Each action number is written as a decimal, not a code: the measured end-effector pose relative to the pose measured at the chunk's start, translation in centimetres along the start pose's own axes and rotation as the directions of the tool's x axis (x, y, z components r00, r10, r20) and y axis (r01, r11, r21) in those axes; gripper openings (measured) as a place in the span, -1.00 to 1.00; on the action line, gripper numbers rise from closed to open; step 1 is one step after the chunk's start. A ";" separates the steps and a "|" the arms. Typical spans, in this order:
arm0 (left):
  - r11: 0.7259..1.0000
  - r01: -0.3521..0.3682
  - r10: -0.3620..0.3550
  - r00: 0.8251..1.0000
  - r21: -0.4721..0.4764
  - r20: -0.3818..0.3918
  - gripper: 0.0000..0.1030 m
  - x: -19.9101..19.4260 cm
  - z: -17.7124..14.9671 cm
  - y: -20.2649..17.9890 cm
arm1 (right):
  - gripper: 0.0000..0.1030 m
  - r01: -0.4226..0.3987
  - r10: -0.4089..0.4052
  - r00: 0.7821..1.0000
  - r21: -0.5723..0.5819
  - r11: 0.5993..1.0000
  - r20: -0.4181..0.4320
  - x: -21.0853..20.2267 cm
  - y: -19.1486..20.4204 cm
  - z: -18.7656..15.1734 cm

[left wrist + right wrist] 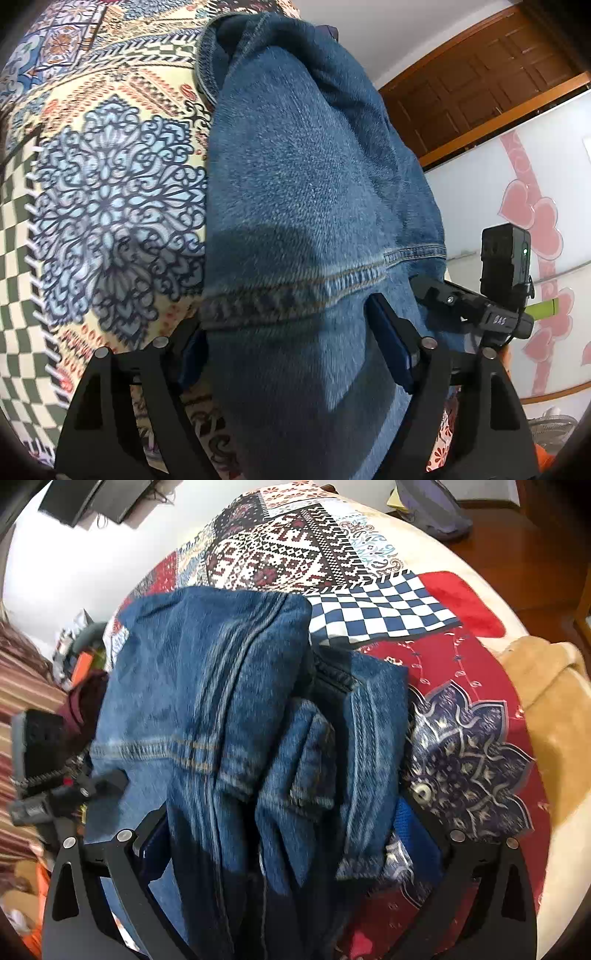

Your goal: Fold large clothes

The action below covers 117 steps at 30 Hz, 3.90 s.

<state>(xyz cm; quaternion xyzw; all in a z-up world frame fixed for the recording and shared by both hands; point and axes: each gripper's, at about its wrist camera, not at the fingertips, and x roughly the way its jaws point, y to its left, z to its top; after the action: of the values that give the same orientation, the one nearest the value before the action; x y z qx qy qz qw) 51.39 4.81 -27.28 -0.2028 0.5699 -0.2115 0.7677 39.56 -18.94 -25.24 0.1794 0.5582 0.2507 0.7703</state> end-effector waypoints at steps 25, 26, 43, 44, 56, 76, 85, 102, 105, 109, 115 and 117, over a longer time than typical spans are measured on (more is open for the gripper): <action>0.997 0.010 -0.028 0.966 0.070 0.256 -0.11 -18.3 -5.1 -2.3 | -0.33 -0.006 0.034 0.993 -0.236 0.972 0.114 -8.0 14.6 0.4; 0.997 0.002 -0.023 0.960 0.074 0.280 -0.11 -19.5 -4.7 -2.8 | -0.34 -0.012 0.045 0.991 -0.255 0.967 0.124 -8.2 16.0 0.6; 0.965 -0.258 0.239 0.805 -0.043 0.543 -0.11 -43.7 -5.0 7.4 | -0.34 -0.197 0.272 0.957 -0.453 0.869 0.106 0.2 39.1 5.8; 0.962 -0.266 0.254 0.803 -0.057 0.540 -0.11 -44.0 -4.7 8.3 | -0.34 -0.207 0.277 0.956 -0.447 0.870 0.096 1.2 39.6 6.1; 0.939 -0.190 0.297 0.869 -0.287 0.395 -0.07 -42.2 -0.8 23.1 | -0.26 -0.168 0.153 0.986 -0.390 0.905 -0.068 17.6 43.1 11.7; 0.815 -0.555 0.567 0.705 -0.166 0.425 0.32 -42.3 -4.2 16.1 | 0.27 0.017 0.020 0.998 -0.553 0.833 0.060 12.6 43.8 9.2; 0.697 -0.706 0.677 0.592 -0.122 0.437 0.51 -40.0 -8.1 15.4 | 0.58 0.004 0.015 1.000 -0.656 0.755 0.023 15.2 44.2 4.1; 0.819 -0.518 0.567 0.661 -0.248 0.492 0.59 -42.4 -10.7 13.3 | 0.61 -0.036 0.087 0.995 -0.608 0.793 0.055 9.2 42.9 3.4; 0.820 -0.519 0.558 0.631 -0.240 0.539 0.59 -44.1 -11.8 10.5 | 0.61 -0.027 0.111 0.989 -0.614 0.789 0.100 6.3 42.9 2.7; 0.822 -0.517 0.538 0.565 -0.240 0.626 0.59 -47.2 -14.4 5.8 | 0.61 0.009 0.164 0.964 -0.642 0.767 0.209 0.7 43.2 0.6; 0.829 -0.519 0.478 0.463 -0.209 0.747 0.59 -51.1 -20.2 -1.5 | 0.61 0.034 0.288 0.885 -0.670 0.742 0.365 -8.5 43.7 -3.8; 0.833 -0.519 0.449 0.430 -0.193 0.783 0.59 -52.1 -22.6 -3.8 | 0.61 0.048 0.323 0.853 -0.678 0.733 0.409 -11.0 43.6 -5.4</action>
<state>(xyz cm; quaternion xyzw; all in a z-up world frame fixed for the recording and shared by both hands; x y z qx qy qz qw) 15.68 29.06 9.90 -0.0738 0.1857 0.1106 0.9736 23.51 9.90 5.84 -0.0064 0.1956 0.4361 0.8784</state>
